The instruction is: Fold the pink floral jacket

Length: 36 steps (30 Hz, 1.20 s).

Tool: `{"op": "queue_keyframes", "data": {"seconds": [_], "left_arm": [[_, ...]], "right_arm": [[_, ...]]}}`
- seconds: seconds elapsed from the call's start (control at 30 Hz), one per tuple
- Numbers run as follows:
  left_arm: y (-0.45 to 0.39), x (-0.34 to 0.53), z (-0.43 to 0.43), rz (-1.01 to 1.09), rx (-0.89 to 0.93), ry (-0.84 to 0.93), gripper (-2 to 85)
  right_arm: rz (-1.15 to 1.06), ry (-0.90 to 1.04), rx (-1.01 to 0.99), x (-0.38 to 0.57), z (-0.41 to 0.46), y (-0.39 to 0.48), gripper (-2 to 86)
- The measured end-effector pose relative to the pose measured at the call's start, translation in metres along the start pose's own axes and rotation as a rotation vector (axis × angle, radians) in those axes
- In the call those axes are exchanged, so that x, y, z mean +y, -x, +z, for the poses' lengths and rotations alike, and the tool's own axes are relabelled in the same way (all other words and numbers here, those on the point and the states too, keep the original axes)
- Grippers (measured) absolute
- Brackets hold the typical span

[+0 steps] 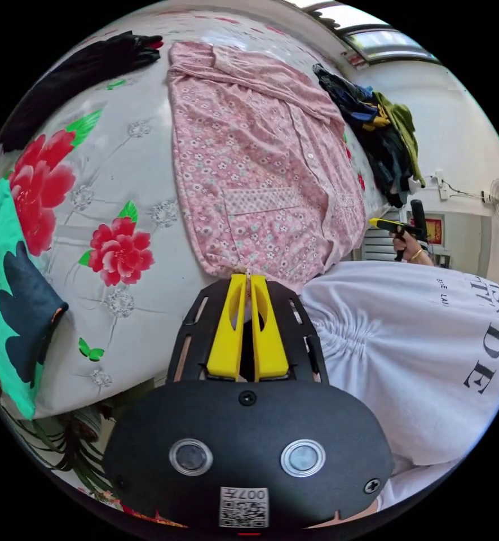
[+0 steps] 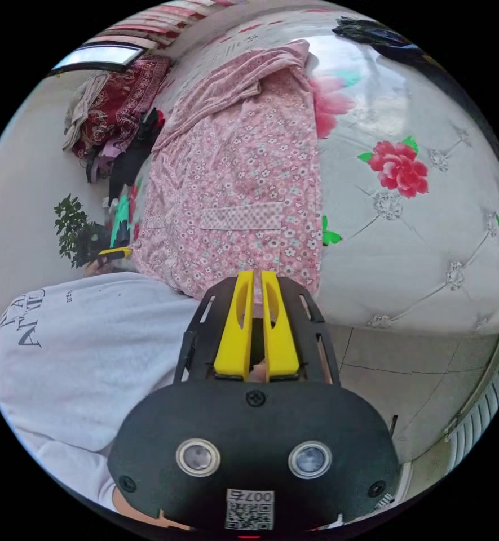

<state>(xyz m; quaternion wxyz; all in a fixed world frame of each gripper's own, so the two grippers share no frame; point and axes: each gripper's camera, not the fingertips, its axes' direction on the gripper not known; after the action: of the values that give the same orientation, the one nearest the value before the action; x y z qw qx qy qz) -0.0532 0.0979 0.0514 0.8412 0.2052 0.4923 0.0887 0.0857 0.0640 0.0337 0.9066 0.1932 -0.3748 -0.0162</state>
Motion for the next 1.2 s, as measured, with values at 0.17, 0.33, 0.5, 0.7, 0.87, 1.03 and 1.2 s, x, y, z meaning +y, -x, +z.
{"op": "queue_keyframes", "data": {"seconds": [0.17,0.33,0.5,0.7,0.87,1.03,1.2], "left_arm": [[0.006,0.01,0.022,0.018,-0.016,0.074,9.8],[0.003,0.006,0.035,0.015,-0.168,0.135,6.2],[0.039,-0.007,0.015,0.044,0.078,0.099,-0.7],[0.116,-0.035,-0.072,0.02,0.427,-0.205,-1.0],[0.162,-0.119,-0.143,0.044,0.572,-0.348,-0.9],[0.206,-0.25,-0.206,-0.095,0.543,-0.464,-0.3],[0.254,-0.314,-0.202,-0.418,0.373,-0.651,5.1]], "right_arm": [[0.151,0.15,0.03,0.029,0.014,-0.042,13.1],[0.118,0.275,-0.126,0.026,0.042,-0.045,12.4],[-0.054,0.286,-0.19,0.011,0.016,-0.028,11.3],[-0.062,0.06,-0.407,-0.012,-0.057,-0.044,9.3],[-0.059,-0.162,-0.583,-0.085,-0.141,-0.061,6.7],[-0.032,-0.426,-0.569,-0.18,-0.218,-0.066,3.5],[0.162,-0.544,-0.33,-0.224,-0.212,-0.086,0.6]]}}
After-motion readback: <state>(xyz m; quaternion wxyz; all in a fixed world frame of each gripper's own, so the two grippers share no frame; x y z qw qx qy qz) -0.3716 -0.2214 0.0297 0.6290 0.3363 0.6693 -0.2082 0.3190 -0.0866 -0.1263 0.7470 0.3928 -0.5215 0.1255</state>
